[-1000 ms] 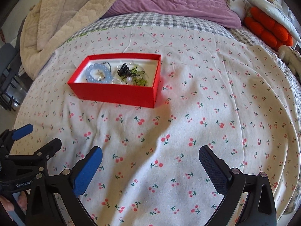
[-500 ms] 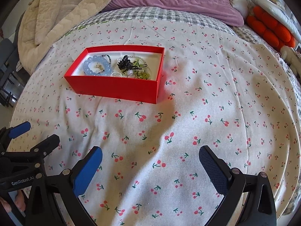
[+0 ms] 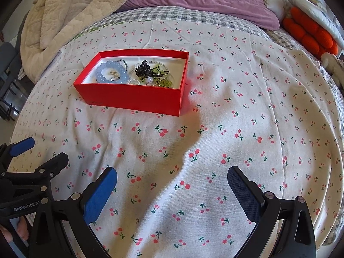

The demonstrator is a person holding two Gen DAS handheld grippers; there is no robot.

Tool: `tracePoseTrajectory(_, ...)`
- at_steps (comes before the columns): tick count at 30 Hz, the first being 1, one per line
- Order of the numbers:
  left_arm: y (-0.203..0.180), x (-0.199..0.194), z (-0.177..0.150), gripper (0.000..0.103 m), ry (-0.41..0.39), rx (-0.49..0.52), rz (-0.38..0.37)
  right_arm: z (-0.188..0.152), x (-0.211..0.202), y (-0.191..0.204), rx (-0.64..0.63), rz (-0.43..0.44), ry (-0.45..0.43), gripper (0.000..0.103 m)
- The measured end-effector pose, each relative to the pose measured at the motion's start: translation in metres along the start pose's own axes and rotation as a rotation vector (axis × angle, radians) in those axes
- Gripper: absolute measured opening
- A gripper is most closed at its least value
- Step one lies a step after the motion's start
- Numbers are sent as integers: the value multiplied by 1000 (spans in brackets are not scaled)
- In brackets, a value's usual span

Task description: Organize jewelry

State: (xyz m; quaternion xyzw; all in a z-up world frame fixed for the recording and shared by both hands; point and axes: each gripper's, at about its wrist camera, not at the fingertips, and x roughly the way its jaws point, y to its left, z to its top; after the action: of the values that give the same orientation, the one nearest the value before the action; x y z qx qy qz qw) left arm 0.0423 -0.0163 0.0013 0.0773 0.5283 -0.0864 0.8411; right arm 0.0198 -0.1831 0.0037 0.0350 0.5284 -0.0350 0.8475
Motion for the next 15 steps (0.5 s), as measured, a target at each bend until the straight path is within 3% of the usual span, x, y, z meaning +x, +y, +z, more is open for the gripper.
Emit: tracePoseTrajectory(15, -1, 0, -1, 102, -1, 6, 2, 1, -1, -2, -1, 0, 2, 103)
